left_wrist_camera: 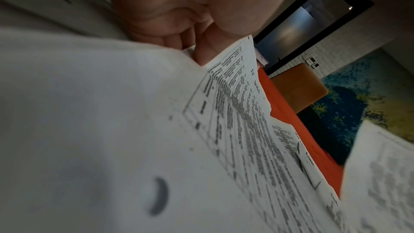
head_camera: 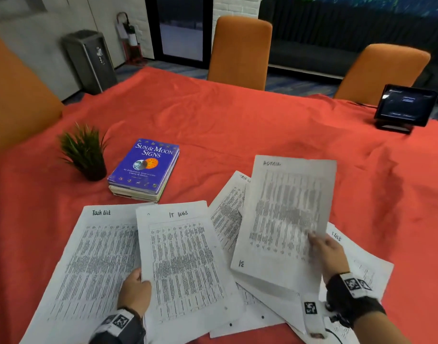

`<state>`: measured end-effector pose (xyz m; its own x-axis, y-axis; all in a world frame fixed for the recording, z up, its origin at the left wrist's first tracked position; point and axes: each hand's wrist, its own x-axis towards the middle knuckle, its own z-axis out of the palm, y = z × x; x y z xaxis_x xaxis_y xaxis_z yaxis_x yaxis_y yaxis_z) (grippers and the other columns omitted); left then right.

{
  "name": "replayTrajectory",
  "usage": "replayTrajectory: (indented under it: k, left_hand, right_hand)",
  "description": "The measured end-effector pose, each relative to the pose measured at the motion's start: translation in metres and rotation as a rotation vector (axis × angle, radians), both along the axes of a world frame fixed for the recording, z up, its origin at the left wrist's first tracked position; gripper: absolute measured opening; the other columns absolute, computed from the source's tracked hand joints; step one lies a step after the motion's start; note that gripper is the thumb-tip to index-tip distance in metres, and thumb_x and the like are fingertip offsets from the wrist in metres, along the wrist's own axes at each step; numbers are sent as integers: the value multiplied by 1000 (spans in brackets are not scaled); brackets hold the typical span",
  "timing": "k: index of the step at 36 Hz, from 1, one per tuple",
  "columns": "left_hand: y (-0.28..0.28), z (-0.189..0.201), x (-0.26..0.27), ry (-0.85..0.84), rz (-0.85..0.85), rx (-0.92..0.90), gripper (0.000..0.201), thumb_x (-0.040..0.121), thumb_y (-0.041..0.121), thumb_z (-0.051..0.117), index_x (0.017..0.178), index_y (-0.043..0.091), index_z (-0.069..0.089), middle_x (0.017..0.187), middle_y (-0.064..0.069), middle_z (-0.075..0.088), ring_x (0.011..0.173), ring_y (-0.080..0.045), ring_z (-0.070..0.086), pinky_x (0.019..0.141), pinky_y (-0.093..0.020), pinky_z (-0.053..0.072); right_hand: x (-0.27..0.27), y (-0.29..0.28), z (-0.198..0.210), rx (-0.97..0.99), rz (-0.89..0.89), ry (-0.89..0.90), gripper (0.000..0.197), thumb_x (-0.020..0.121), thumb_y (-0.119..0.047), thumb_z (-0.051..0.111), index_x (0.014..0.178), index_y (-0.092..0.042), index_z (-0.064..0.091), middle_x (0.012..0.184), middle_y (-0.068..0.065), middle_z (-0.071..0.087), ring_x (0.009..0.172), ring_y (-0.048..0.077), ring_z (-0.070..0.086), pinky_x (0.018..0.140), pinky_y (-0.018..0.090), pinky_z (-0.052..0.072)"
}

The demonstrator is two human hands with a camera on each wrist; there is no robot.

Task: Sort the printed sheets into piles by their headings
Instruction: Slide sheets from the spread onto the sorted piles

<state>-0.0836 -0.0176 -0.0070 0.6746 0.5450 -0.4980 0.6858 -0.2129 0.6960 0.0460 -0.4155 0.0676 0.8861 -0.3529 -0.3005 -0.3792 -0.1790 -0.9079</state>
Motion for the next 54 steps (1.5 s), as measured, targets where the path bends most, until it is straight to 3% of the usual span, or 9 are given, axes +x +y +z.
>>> replayTrajectory:
  k: [11, 16, 20, 25, 29, 36, 42, 49, 54]
  left_hand:
    - [-17, 1, 6, 4, -82, -101, 35, 90, -2, 44, 117, 14, 61, 88, -5, 70, 56, -19, 54, 52, -24, 41]
    - [-32, 20, 9, -5, -64, -170, 30, 100, 14, 39, 119, 4, 60, 125, -13, 60, 122, -28, 51, 98, -31, 37]
    - [-40, 26, 8, 22, -121, -170, 52, 99, 42, 41, 137, 8, 45, 143, -9, 46, 134, -25, 41, 112, -35, 29]
    - [-37, 28, 9, -94, -214, -169, 21, 97, 11, 46, 104, 30, 51, 114, 3, 63, 90, -9, 58, 74, -18, 44]
    - [-38, 62, 13, -262, -252, -285, 34, 98, 13, 47, 128, 28, 42, 111, 19, 52, 113, -7, 48, 101, -24, 32]
    - [-35, 102, 38, -553, -268, -260, 40, 85, 39, 58, 123, 30, 56, 119, 12, 68, 118, -9, 59, 98, -31, 48]
    - [-50, 144, 51, -945, -155, -240, 51, 85, 35, 54, 134, 28, 46, 130, 11, 61, 122, -7, 56, 100, -17, 43]
    - [-46, 117, 34, -901, -84, -227, 29, 76, 40, 58, 102, 28, 58, 98, 4, 70, 93, -8, 65, 83, -23, 48]
    - [-44, 114, 28, -925, -82, -168, 39, 80, 40, 55, 88, 2, 58, 81, -6, 59, 77, -24, 56, 75, -23, 44]
  right_hand:
    - [-22, 67, -2, -81, 356, 97, 25, 95, -17, 58, 70, -13, 63, 59, 2, 61, 48, 16, 54, 48, 25, 46]
    - [-45, 124, -46, -119, 525, 280, 27, 95, -20, 50, 70, -15, 58, 57, 0, 55, 43, 13, 50, 46, 25, 45]
    - [-57, 147, -60, -208, 642, 351, 24, 96, -22, 46, 76, -23, 60, 65, -6, 60, 52, 9, 55, 50, 21, 48]
    - [-51, 141, -65, -267, 615, 331, 32, 90, -23, 59, 122, -16, 57, 102, -3, 66, 84, 10, 65, 75, 21, 55]
    - [-27, 128, -33, -139, 466, 153, 74, 82, -31, 74, 142, -19, 33, 131, 1, 48, 118, 20, 52, 99, 39, 48]
    - [-13, 129, 68, 309, 259, -232, 19, 86, -11, 69, 105, -8, 69, 99, 9, 75, 94, 32, 71, 81, 45, 58]
    - [-58, 145, 114, 325, 288, -606, 15, 89, 7, 58, 94, -4, 66, 84, -9, 75, 78, 2, 69, 67, 14, 53]
    - [-78, 149, 77, 342, 250, -470, 15, 77, -17, 63, 90, -12, 71, 83, 9, 74, 76, 17, 71, 64, 22, 55]
    - [-77, 146, 65, 302, 244, -414, 28, 76, -28, 69, 89, -3, 69, 80, 9, 73, 74, 17, 70, 65, 25, 54]
